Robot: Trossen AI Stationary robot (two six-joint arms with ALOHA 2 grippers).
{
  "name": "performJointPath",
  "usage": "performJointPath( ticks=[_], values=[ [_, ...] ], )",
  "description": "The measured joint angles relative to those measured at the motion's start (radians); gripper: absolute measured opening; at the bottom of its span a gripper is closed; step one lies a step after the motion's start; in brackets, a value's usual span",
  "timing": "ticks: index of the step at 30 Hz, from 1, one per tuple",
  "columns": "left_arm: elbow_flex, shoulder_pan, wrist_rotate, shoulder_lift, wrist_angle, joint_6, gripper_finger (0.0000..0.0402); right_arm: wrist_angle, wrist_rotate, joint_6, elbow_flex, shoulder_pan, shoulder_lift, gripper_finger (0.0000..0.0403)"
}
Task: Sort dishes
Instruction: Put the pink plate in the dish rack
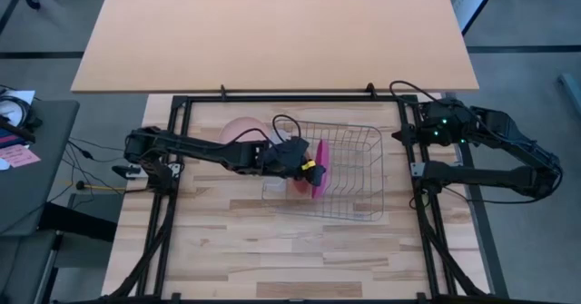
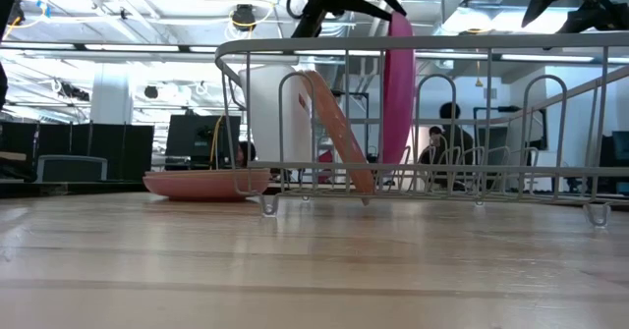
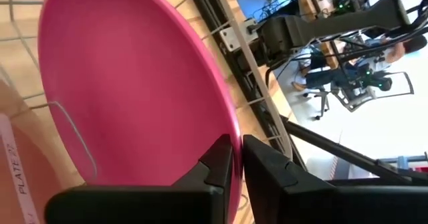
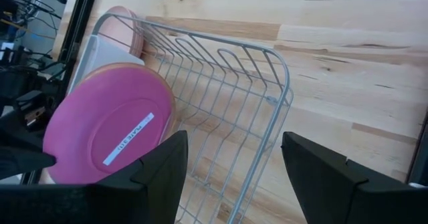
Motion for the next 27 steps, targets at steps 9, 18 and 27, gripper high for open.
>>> performJointPath(
  ticks=[9, 18, 27],
  values=[
    [0.000, 0.000, 0.056, 0.049, 0.025, -0.041, 0.0036, -0.007, 0.012, 0.000, 0.000, 0.000, 0.000, 0.0249],
    [0.003, 0.005, 0.035, 0.037, 0.038, -0.009, 0.0036, -0.013, 0.013, 0.000, 0.000, 0.000, 0.000, 0.0249],
    [0.003, 0.005, 0.037, 0.030, 0.048, -0.011, 0.0106, -0.021, 0.013, -0.001, 0.000, 0.000, 0.000, 0.0249]
  ],
)
